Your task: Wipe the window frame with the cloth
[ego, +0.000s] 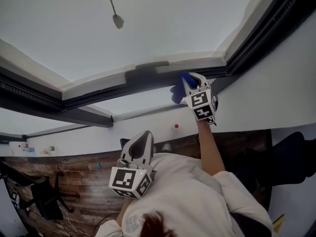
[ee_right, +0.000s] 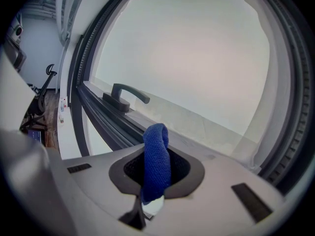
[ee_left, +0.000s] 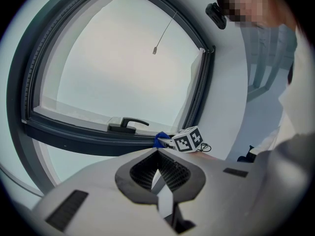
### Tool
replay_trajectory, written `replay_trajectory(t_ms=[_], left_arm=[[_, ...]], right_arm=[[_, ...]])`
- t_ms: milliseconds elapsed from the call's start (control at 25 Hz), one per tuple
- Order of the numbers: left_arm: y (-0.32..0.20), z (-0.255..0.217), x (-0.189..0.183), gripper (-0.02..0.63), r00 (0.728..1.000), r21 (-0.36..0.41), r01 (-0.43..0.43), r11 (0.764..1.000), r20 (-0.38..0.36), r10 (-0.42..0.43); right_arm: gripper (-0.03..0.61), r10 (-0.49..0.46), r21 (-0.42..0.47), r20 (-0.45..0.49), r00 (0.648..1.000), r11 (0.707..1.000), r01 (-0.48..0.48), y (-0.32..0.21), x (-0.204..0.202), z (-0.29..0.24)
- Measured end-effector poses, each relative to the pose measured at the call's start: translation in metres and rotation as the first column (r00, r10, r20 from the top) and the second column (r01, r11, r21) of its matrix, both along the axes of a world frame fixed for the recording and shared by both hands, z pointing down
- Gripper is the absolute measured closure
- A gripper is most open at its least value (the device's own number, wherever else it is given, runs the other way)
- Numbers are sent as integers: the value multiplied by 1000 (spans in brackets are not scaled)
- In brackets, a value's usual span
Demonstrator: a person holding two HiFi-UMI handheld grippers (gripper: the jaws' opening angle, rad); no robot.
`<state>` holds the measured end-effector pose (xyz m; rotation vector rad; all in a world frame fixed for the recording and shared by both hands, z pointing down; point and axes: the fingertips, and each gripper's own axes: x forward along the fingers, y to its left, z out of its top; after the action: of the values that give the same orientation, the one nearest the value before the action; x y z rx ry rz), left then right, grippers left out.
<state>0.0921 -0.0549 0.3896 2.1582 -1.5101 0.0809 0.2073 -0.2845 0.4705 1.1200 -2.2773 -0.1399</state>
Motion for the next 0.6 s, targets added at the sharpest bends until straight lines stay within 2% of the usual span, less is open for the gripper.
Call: replay_trajectory(t_ms=[600], left_arm=[[-8,-2,19,609,1000,23,-10,1000,7,10]], right_arm=[[529,25,-7,30,999,1000,-25,-7,24,2]])
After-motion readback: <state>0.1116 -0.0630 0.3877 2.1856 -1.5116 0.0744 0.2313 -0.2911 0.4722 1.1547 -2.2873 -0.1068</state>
